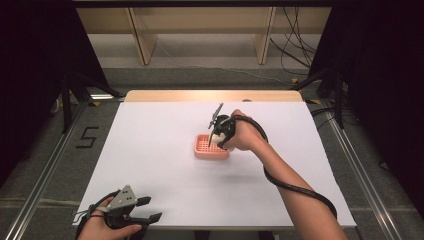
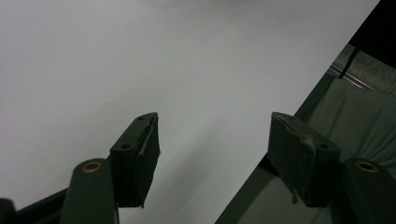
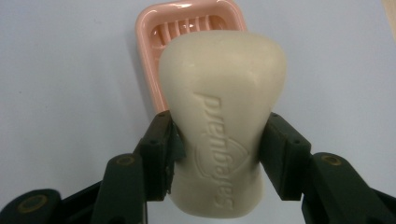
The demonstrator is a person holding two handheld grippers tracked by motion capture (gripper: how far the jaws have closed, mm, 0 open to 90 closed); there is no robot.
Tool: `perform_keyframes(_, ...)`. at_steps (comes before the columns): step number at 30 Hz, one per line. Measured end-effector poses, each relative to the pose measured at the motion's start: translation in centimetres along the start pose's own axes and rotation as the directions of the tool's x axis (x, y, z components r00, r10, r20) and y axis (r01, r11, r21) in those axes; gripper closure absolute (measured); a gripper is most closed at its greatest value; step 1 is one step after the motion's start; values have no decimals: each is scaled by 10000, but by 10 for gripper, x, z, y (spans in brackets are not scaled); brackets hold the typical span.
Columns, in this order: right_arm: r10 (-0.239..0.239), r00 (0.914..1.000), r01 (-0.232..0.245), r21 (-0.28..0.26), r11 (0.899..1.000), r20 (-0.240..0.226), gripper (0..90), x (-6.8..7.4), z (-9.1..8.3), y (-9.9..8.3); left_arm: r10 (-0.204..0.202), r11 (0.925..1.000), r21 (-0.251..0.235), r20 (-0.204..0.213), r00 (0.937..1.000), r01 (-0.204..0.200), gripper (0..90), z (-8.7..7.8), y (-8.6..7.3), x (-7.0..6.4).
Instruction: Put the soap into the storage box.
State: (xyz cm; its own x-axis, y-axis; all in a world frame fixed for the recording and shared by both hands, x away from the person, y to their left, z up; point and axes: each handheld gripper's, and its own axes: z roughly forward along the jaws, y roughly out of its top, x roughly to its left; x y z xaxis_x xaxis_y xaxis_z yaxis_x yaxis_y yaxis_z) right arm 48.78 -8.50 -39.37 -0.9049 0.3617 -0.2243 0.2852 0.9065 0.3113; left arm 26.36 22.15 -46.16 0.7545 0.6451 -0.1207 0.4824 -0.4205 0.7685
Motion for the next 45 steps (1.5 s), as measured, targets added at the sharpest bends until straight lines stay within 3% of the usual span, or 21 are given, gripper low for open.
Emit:
perform_keyframes(1,39,10000,-39,9,10000,-1,506,0,0,1,-159,9999,22,8,9999,159,337,0,0,-1)
perform_keyframes(3,70,10000,-70,-2,10000,-24,506,1,0,2,16,10000,3,7,10000,-16,337,0,0,0)
perform_keyframes(7,229,9997,-230,-124,9997,-107,506,3,1,4,-200,9998,-62,22,9998,200,337,1,-1,-1)
perform_keyframes(11,-84,9999,81,-288,9996,-113,506,1,3,5,-209,9998,-69,17,9998,209,337,1,-1,-1)
perform_keyframes(13,185,9998,-186,-129,9997,-86,506,2,3,6,-205,9998,-79,31,9998,205,336,1,-1,-1)
perform_keyframes(15,-348,9994,348,-216,9992,14,506,-1,5,7,-222,9997,-84,13,9998,222,337,1,-1,-1)
perform_keyframes(16,3,10000,-3,-105,9999,29,506,2,4,7,-214,9997,-80,20,9998,214,337,1,-1,-1)
perform_keyframes(19,-289,9996,289,-172,9994,10,506,0,6,8,-161,9999,-11,7,9999,161,337,0,0,-1)
perform_keyframes(22,127,9998,-129,-145,9998,-136,506,4,7,9,-159,9999,-4,13,9999,159,337,0,0,-1)
perform_keyframes(23,-139,9996,133,-261,9996,-244,506,2,8,9,-162,9999,-6,14,9999,162,337,0,0,-1)
perform_keyframes(25,-30,9998,26,-187,9998,-191,506,3,8,9,-156,9999,1,13,9999,156,337,0,0,-1)
perform_keyframes(26,62,9998,-64,-146,9999,-175,506,3,8,9,40,10000,-23,4,10000,-40,336,0,0,0)
perform_keyframes(29,-304,9995,303,-157,9994,-43,506,1,11,10,13,10000,-24,4,10000,-13,337,0,0,0)
perform_keyframes(30,-304,9995,303,-157,9994,-43,506,1,11,10,-160,9999,-2,16,9999,160,337,0,0,-1)
perform_keyframes(33,-416,9991,413,-206,9989,-119,506,-1,12,10,-35,9999,102,-21,10000,35,337,-1,0,0)
perform_keyframes(35,-163,9998,162,-64,9998,-89,506,2,13,11,-44,10000,83,-26,10000,44,337,-1,0,0)
perform_keyframes(36,-443,9989,440,-177,9989,-143,506,-1,15,11,-169,9999,-26,11,9999,169,337,0,0,-1)
perform_keyframes(40,-544,9985,541,-273,9982,-105,505,-1,17,12,-45,10000,77,-24,10000,46,337,-1,0,0)
perform_keyframes(41,-273,9995,273,-15,9996,-144,505,1,17,12,-51,10000,80,-24,10000,51,337,-1,0,0)
perform_keyframes(43,-128,9995,125,-109,9999,-273,505,3,18,14,-166,9999,-32,9,9999,166,337,0,0,-1)
perform_keyframes(45,-284,9996,284,6,9996,-50,505,2,18,13,-164,9999,-30,8,9999,164,337,0,0,-1)
